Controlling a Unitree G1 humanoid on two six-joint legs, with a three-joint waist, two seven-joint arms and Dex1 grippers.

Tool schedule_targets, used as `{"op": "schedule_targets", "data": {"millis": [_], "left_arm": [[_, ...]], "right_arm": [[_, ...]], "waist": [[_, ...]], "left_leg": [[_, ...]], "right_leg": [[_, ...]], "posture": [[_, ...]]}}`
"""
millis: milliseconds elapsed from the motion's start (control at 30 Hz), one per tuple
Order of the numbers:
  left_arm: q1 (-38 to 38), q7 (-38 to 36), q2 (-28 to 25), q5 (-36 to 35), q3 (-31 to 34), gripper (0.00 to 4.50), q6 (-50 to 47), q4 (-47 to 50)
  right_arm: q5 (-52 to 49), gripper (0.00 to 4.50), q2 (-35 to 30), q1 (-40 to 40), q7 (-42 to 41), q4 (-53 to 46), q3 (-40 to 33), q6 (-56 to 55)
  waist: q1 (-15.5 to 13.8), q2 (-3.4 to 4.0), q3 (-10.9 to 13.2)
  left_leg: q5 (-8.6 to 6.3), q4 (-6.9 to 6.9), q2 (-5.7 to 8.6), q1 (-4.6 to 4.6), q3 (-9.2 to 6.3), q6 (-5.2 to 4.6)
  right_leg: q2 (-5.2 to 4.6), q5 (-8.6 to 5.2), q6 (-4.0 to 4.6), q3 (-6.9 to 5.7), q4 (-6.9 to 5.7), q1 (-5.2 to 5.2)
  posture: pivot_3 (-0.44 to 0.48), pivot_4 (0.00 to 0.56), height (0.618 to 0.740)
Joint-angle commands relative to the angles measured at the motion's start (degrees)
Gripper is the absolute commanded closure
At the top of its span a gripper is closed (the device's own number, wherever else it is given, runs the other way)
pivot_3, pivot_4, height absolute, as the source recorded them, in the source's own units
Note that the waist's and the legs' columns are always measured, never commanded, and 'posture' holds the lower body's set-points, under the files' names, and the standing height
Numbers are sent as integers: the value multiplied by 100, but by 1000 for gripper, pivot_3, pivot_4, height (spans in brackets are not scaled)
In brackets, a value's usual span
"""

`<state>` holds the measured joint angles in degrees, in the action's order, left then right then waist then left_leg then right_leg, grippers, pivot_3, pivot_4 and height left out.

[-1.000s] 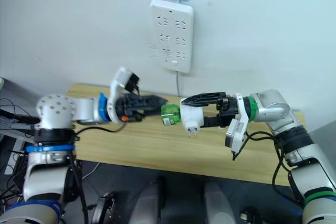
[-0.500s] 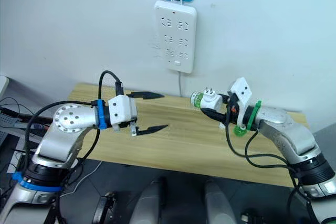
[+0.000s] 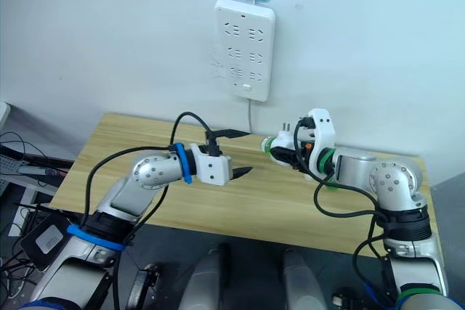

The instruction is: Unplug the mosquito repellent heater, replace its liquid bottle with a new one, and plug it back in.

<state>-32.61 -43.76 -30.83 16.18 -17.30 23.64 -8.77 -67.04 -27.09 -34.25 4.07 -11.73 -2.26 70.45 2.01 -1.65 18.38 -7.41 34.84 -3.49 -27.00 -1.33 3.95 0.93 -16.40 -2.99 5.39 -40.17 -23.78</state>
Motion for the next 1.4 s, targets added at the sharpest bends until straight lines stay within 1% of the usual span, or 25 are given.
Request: {"op": "schedule_targets", "data": {"millis": [33,167,333,433,600,633,767,800,867,933,967,1067,1100,1167,1200,1267,1333,1400], "left_arm": [[-195,101,202,46,-98,0,-72,-36],[-417,215,402,176,-183,0,-91,-280],[-557,189,515,200,-262,0,-122,-505],[-602,82,556,182,-343,625,-181,-545],[-556,-26,606,77,-334,2172,-277,-462],[-553,-40,607,73,-335,2260,-283,-458],[-545,-68,604,74,-331,2260,-289,-439],[-544,-69,601,72,-328,2260,-284,-436],[-549,-69,597,64,-321,2260,-270,-449],[-540,-67,601,21,-294,2260,-278,-459],[-531,-69,598,5,-283,2260,-286,-457],[-447,-82,623,-171,-199,2260,-455,-426],[-386,-82,674,-298,-138,2260,-638,-392],[-220,-21,891,-624,14,2260,-1134,-276],[-92,60,1139,-966,185,2260,-1647,-135],[153,194,1636,-1679,501,2260,-2452,201],[288,230,1874,-2026,665,2260,-2877,462],[398,261,2128,-2507,823,2260,-3330,820]], "right_arm": [[-337,1447,106,-74,202,-447,-284,264],[-506,1447,277,-64,420,-545,-374,436],[-730,1447,401,-82,639,-617,-462,588],[-830,1447,464,-107,822,-636,-485,625],[-951,1447,544,-116,1022,-625,-519,634],[-1009,1447,559,-111,1075,-617,-523,631],[-1156,1447,571,-108,1254,-630,-486,616],[-1193,1447,574,-128,1166,-651,-444,601],[-1335,701,585,-134,1128,-674,-443,567],[-1330,79,483,-134,1007,-762,-436,530],[-1307,0,405,-113,959,-821,-458,506],[-990,0,80,-49,647,-1085,-538,307],[-885,0,-54,-22,396,-1224,-550,181],[-629,0,-255,89,75,-1493,-578,-100],[-462,0,-295,213,-20,-1662,-593,-296],[-281,0,-61,600,210,-2024,-700,-698],[-147,0,83,872,327,-2288,-665,-903],[154,0,136,1121,261,-2579,-452,-1068]], "waist": [[3,0,0],[12,0,0],[58,0,0],[90,0,0],[128,0,0],[130,0,0],[133,0,0],[133,0,0],[134,0,0],[134,0,0],[134,0,0],[130,0,0],[133,0,0],[138,1,-1],[139,1,-1],[135,-1,-4],[138,-2,-4],[162,-1,-5]], "left_leg": [[0,0,0,0,-1,0],[0,1,0,1,-1,0],[0,0,0,1,-2,0],[0,1,-1,1,-3,0],[0,1,0,1,-3,-1],[0,1,-1,1,-3,-1],[0,1,-1,1,-3,-1],[0,1,-1,1,-3,-1],[0,1,-1,1,-3,-1],[0,1,-1,1,-3,-1],[0,1,-1,1,-3,-1],[0,1,0,0,-2,-1],[0,1,0,0,-3,-1],[0,0,-1,1,-3,-1],[0,1,-2,1,-4,-1],[0,1,-2,0,-6,-1],[0,2,-2,-3,-10,-1],[0,3,-1,-3,-10,0]], "right_leg": [[0,0,0,-1,0,0],[1,0,0,-2,-2,1],[2,0,0,-2,-2,1],[2,0,0,-3,-4,1],[2,0,0,-3,-5,0],[2,0,0,-3,-5,0],[3,0,0,-3,-7,0],[3,0,0,-3,-7,0],[3,0,0,-3,-7,0],[3,0,0,-3,-7,0],[3,0,0,-3,-7,0],[2,0,-1,-2,-6,0],[2,0,-1,-2,-5,0],[2,-1,-1,-3,-5,0],[3,-1,-1,-5,-6,0],[3,-1,-2,-7,-4,1],[3,-1,-2,-11,-3,2],[4,-1,-2,-10,-5,2]], "posture": [[-36,272,740],[-39,272,740],[-47,270,740],[-53,269,740],[-56,267,740],[-56,267,740],[-58,267,740],[-58,267,740],[-58,267,740],[-62,267,740],[-62,267,740],[-67,268,740],[-70,268,740],[-75,267,740],[-80,266,740],[-91,263,740],[-100,265,740],[-111,265,740]]}}
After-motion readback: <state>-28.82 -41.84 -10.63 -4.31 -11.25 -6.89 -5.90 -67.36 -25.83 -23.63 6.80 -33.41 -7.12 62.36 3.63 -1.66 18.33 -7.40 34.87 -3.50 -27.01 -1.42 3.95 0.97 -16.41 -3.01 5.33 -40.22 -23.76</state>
